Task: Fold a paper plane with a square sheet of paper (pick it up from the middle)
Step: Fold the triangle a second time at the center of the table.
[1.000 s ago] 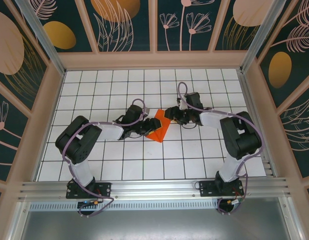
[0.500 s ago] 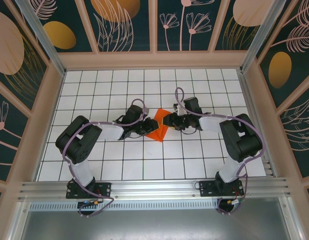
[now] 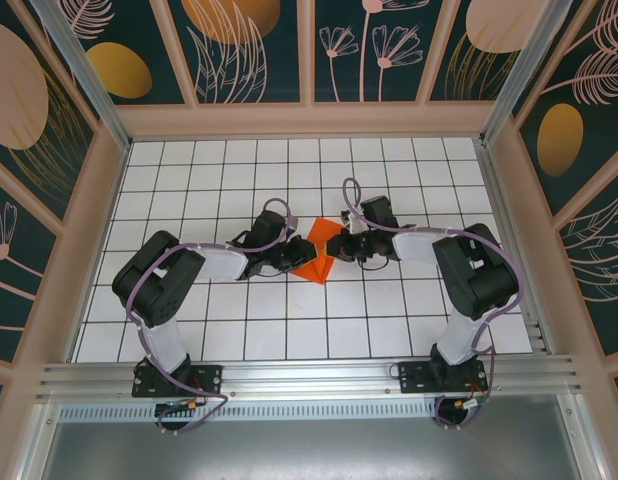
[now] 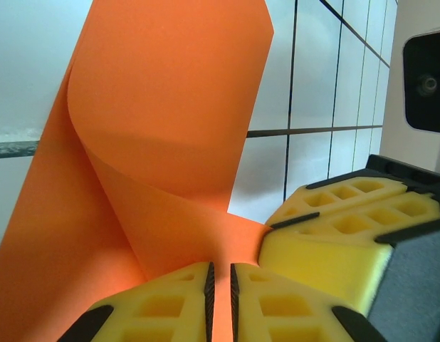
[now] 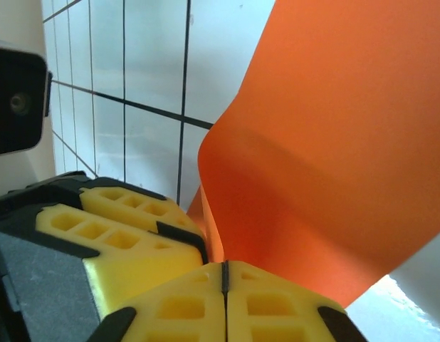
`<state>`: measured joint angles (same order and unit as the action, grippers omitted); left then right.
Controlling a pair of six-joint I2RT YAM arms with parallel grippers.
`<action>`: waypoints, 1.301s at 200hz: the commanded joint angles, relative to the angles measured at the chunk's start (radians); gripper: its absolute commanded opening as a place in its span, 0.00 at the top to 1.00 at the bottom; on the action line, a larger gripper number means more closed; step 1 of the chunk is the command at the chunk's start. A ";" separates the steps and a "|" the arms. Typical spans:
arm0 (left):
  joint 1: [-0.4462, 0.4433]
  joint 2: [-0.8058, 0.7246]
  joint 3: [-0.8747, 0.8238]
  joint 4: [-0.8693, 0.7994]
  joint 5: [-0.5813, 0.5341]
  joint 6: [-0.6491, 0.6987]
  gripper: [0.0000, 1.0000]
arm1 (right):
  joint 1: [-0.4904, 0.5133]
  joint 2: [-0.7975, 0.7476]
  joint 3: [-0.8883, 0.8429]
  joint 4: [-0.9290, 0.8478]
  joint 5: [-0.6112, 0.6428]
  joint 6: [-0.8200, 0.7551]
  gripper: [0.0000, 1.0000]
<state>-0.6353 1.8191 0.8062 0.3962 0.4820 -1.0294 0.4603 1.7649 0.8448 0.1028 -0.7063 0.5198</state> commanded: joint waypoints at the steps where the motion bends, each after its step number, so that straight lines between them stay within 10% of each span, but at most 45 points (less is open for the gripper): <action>1: -0.004 0.002 0.021 -0.002 0.000 0.021 0.82 | 0.008 0.012 0.019 -0.045 0.062 -0.030 0.95; 260: -0.007 0.111 0.053 0.074 0.075 -0.003 0.83 | 0.012 0.073 0.065 -0.113 0.144 -0.056 0.95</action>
<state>-0.6361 1.9144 0.8421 0.4744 0.5461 -1.0447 0.4648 1.8225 0.8818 0.0090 -0.5716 0.4797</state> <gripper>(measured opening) 0.174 0.059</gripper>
